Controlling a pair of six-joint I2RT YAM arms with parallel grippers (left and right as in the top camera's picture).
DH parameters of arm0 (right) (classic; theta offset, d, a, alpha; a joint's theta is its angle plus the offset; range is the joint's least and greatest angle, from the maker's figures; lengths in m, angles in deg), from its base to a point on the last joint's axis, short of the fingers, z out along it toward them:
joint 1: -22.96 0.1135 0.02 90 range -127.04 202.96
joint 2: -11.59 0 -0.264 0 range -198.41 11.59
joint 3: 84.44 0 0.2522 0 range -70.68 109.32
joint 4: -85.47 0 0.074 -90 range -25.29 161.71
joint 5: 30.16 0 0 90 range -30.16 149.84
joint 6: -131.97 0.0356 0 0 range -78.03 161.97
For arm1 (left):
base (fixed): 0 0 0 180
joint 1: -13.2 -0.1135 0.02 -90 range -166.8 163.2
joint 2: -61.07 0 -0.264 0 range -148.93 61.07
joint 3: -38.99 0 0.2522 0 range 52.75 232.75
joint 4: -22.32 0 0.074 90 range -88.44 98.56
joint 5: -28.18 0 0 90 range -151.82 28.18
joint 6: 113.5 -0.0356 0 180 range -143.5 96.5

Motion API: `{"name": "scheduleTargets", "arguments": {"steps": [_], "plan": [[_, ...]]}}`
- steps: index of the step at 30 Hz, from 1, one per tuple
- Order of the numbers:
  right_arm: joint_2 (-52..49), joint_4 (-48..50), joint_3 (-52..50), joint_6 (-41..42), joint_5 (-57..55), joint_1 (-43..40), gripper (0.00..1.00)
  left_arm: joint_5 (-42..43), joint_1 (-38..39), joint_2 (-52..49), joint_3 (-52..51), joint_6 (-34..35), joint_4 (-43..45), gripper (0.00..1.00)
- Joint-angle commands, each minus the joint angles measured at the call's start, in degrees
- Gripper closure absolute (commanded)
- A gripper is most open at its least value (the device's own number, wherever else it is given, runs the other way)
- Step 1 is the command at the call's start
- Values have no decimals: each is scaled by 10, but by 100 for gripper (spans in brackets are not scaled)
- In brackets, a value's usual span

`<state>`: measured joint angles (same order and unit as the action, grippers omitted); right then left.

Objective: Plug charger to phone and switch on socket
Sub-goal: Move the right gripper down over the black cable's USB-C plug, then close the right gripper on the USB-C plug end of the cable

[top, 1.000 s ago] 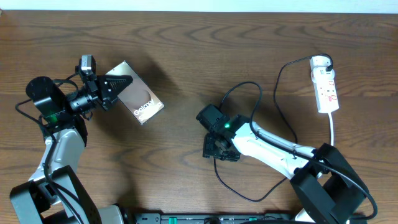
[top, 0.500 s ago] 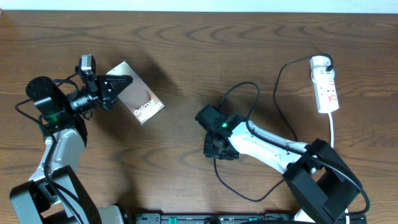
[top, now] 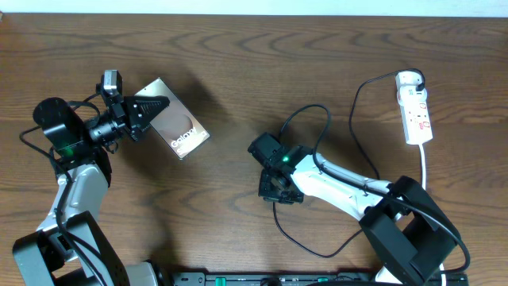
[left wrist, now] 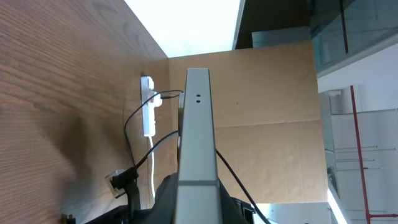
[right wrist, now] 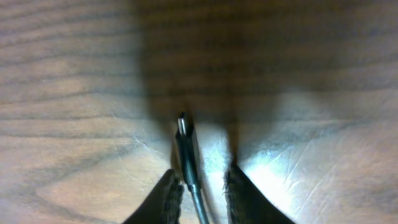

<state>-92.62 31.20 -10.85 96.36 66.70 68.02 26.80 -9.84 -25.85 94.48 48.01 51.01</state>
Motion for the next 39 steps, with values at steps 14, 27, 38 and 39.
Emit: {"name": "scheduleTargets", "arguments": {"steps": [14, 27, 38, 39], "plan": [[-27, -12, -9, -2, 23, 5, 96, 15, -1, 4, 23, -10, 5, 93], [-27, -101, -9, 0, 24, 8, 98, 15, -1, 4, 23, -10, 5, 93], [-27, -130, -11, 0, 26, 45, 99, 15, -1, 4, 23, -10, 5, 93], [-27, -128, -11, 3, 27, 50, 99, 15, -1, 4, 23, -10, 5, 92]]}}
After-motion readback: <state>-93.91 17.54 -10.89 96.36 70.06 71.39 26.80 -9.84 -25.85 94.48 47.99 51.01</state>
